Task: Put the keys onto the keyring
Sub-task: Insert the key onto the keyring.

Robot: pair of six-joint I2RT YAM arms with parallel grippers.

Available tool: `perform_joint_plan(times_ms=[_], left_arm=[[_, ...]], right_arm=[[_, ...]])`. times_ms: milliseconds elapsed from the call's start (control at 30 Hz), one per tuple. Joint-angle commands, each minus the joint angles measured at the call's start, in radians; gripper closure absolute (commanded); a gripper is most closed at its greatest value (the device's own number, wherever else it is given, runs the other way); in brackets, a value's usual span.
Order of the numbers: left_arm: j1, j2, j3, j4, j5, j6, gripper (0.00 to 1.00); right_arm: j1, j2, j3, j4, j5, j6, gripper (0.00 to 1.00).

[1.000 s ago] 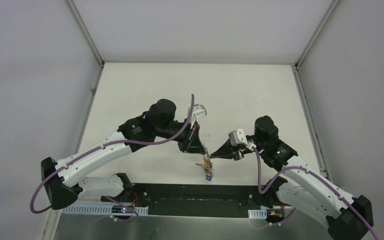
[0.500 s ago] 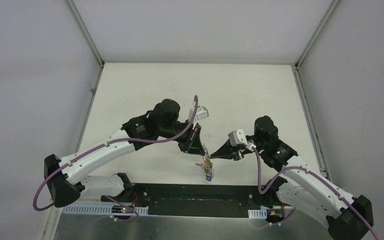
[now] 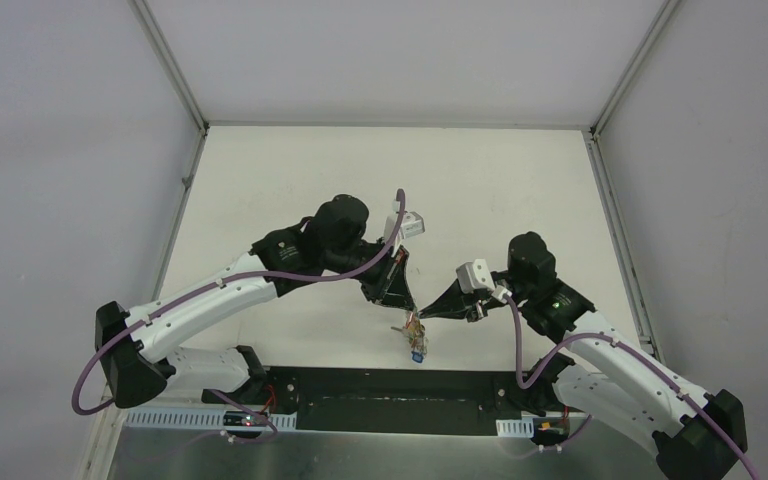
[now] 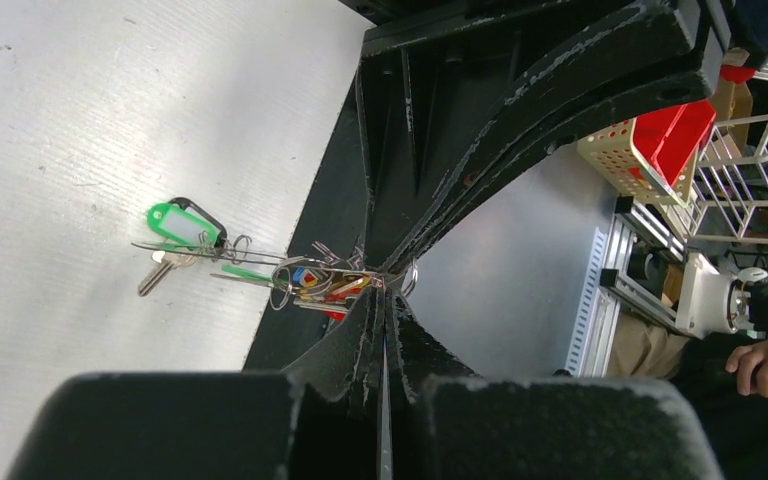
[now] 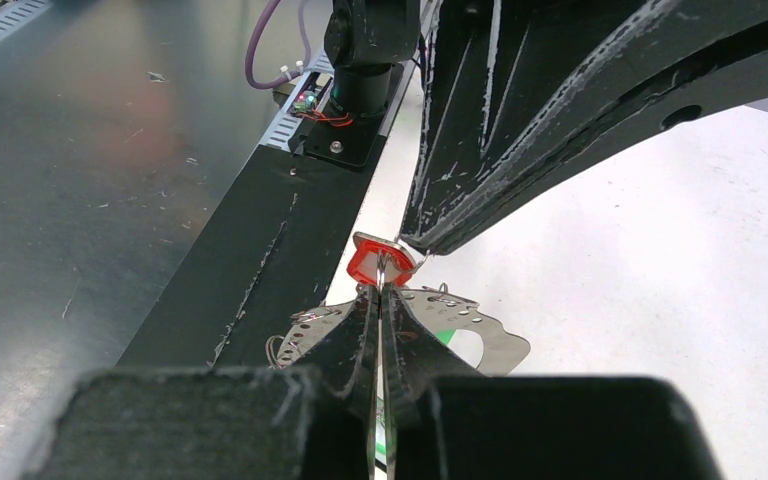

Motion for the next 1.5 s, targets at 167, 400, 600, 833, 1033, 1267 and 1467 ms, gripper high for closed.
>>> perform_joint_plan(times_ms=[167, 400, 600, 833, 1033, 1267, 1467], left_arm=[[-0.012, -0.033, 0.007, 0.006, 0.019, 0.024, 1.00], [-0.013, -0.028, 0.000, -0.019, 0.009, 0.032, 1.00], [-0.021, 0.000, 0.020, -0.098, -0.023, 0.063, 1.00], [-0.033, 0.000, 0.040, -0.100, -0.008, 0.061, 1.00], [-0.034, -0.008, 0.053, -0.087, -0.041, 0.061, 1.00], [-0.035, 0.006, 0.055, -0.049, -0.042, 0.048, 1.00], [-0.039, 0.025, 0.048, -0.024, -0.030, 0.030, 1.00]], right_arm=[[0.008, -0.002, 0.026, 0.029, -0.017, -0.034, 1.00], [0.008, 0.004, 0.035, 0.027, -0.022, -0.034, 1.00], [0.008, 0.009, 0.037, 0.027, -0.025, -0.033, 1.00], [0.010, 0.015, 0.035, 0.026, -0.024, -0.033, 1.00], [0.013, 0.013, 0.033, 0.024, -0.028, -0.031, 1.00], [0.016, 0.005, 0.027, 0.024, -0.032, -0.035, 1.00], [0.017, 0.013, 0.031, 0.024, -0.031, -0.037, 1.00]])
